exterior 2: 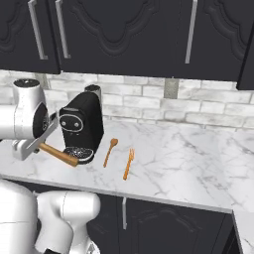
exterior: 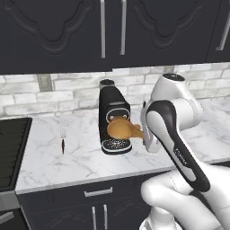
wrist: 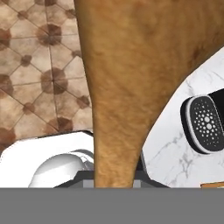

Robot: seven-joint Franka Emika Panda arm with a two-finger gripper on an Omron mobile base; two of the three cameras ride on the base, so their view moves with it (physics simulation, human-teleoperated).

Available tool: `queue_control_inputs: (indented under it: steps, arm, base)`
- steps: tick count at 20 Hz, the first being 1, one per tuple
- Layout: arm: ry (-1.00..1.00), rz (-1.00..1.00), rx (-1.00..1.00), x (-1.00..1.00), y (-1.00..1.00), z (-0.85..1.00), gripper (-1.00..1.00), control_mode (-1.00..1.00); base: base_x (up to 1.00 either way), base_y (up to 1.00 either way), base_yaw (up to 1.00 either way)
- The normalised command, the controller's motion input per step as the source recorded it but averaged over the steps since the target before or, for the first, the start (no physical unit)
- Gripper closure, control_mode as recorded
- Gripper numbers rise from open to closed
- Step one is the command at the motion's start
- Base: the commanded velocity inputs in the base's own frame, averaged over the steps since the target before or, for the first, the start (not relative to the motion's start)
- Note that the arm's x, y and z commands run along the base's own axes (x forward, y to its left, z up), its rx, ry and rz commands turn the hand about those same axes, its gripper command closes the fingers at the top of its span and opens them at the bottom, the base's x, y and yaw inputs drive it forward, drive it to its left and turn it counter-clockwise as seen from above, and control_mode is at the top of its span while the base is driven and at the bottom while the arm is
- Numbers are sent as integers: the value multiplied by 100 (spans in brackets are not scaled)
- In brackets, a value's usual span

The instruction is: Organize the utensils by type. Pick up the wooden spoons from the counter and place them in the open cabinet. Then pick up the metallic utensils from the counter and place them in the open drawer.

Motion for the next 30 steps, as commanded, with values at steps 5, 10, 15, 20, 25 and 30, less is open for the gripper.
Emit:
queue_control_inputs:
  steps: [5,10,15,20,25,30]
  arm:
    - [0,-2,0,-32,-46,1,100,-100]
    - [0,-5,0,-25,-30,0,100,-100]
    - [0,-7,0,-8,-23,0,100,-100]
    - [0,-4,0,0,-1,0,100,-100]
    - [0,0,0,0,0,0,100,-100]
    - [-1,0,2,-7,-11,0,100,-100]
  base:
    - [0,0,0]
    - [0,0,0]
    - [0,0,0]
    - [0,0,0]
    - [0,0,0]
    - [0,0,0]
